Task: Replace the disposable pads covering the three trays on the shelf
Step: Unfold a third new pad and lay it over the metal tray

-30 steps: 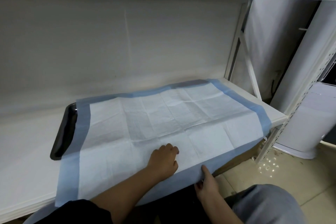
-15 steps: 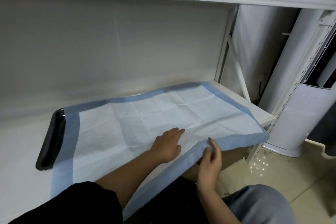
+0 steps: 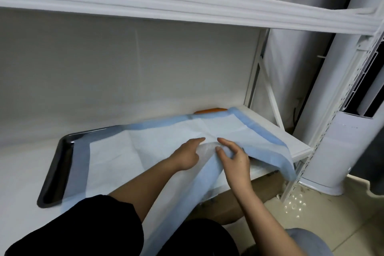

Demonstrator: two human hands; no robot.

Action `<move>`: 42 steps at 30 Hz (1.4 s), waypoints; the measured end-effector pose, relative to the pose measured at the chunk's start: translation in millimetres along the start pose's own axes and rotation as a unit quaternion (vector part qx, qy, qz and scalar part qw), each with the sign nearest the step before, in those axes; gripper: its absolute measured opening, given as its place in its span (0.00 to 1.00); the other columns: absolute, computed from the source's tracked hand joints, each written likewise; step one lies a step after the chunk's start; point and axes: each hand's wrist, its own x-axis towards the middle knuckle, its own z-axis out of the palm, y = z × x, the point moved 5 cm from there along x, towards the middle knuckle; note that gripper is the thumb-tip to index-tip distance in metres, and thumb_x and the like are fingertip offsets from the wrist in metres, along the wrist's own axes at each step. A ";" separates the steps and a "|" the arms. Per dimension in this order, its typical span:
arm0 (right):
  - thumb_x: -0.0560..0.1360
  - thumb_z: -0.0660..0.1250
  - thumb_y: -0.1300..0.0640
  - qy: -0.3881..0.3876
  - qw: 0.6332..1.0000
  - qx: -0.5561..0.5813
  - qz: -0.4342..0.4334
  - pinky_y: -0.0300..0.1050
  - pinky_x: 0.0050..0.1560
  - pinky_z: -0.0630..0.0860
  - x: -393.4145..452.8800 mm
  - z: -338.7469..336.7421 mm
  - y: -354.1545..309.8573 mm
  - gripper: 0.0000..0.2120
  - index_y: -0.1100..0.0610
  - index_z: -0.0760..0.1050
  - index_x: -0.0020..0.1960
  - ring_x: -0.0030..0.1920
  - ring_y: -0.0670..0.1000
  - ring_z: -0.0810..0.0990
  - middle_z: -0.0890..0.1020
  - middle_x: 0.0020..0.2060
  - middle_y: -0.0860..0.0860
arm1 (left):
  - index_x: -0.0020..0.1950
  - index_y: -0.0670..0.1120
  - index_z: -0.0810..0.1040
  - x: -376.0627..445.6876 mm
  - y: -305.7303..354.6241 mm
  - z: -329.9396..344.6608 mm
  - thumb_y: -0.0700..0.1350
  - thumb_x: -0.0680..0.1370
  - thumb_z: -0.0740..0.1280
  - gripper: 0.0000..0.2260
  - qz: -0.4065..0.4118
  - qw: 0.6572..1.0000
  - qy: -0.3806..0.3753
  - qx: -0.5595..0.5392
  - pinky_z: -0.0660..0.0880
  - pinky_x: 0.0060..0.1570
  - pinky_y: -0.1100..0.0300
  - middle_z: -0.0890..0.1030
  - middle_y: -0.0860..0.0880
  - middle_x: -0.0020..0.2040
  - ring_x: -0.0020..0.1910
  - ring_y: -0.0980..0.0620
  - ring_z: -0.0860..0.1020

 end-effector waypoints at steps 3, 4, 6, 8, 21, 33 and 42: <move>0.76 0.67 0.60 -0.043 0.998 0.028 -0.026 0.46 0.63 0.73 13.2 4.4 -25.4 0.09 0.51 0.82 0.53 0.57 0.38 0.77 0.81 0.50 0.37 | 0.77 0.47 0.58 7.7 4.6 -26.2 0.31 0.77 0.57 0.29 0.002 0.999 0.027 -0.046 0.57 0.71 0.62 0.60 0.47 0.76 0.75 0.50 0.59; 0.76 0.67 0.60 -0.059 0.997 0.046 -0.024 0.45 0.61 0.74 16.1 6.4 -34.0 0.09 0.51 0.82 0.53 0.54 0.35 0.77 0.82 0.47 0.34 | 0.77 0.47 0.58 9.9 4.9 -34.7 0.31 0.76 0.56 0.30 0.002 0.998 0.027 -0.059 0.57 0.69 0.63 0.60 0.48 0.76 0.75 0.50 0.59; 0.76 0.67 0.62 -0.080 0.993 0.080 -0.038 0.40 0.57 0.74 22.7 8.8 -52.2 0.09 0.52 0.82 0.52 0.51 0.32 0.78 0.82 0.45 0.34 | 0.76 0.48 0.60 13.7 4.3 -52.0 0.29 0.75 0.56 0.30 0.007 0.997 0.021 -0.079 0.60 0.66 0.64 0.62 0.48 0.75 0.73 0.50 0.61; 0.76 0.67 0.62 -0.099 0.988 0.099 -0.071 0.32 0.57 0.72 29.3 8.0 -70.9 0.09 0.52 0.82 0.52 0.54 0.34 0.78 0.83 0.49 0.37 | 0.74 0.47 0.63 15.0 1.1 -68.5 0.28 0.74 0.56 0.29 0.009 0.996 0.019 -0.088 0.62 0.65 0.63 0.66 0.48 0.72 0.71 0.50 0.64; 0.76 0.59 0.70 -0.186 0.925 0.320 -0.081 0.31 0.44 0.76 59.3 -13.3 -152.5 0.20 0.52 0.85 0.40 0.43 0.41 0.81 0.85 0.42 0.44 | 0.63 0.50 0.75 12.5 -35.0 -130.1 0.48 0.78 0.64 0.14 -0.022 0.977 0.157 0.146 0.69 0.57 0.55 0.77 0.50 0.61 0.60 0.47 0.74; 0.75 0.68 0.63 -0.120 0.978 0.079 -0.151 0.30 0.47 0.75 97.6 -56.5 -147.3 0.08 0.51 0.82 0.46 0.44 0.36 0.78 0.83 0.43 0.40 | 0.37 0.40 0.74 -50.7 -47.3 -208.1 0.45 0.69 0.56 0.11 -0.043 0.856 0.486 0.171 0.71 0.40 0.51 0.78 0.39 0.37 0.37 0.38 0.75; 0.75 0.69 0.59 -0.061 0.991 0.030 -0.113 0.33 0.46 0.75 116.9 -54.4 -122.0 0.09 0.53 0.79 0.55 0.47 0.38 0.77 0.79 0.47 0.38 | 0.40 0.41 0.73 -83.5 -27.2 -233.2 0.46 0.70 0.53 0.12 0.029 0.786 0.505 0.356 0.68 0.37 0.52 0.75 0.42 0.36 0.35 0.40 0.74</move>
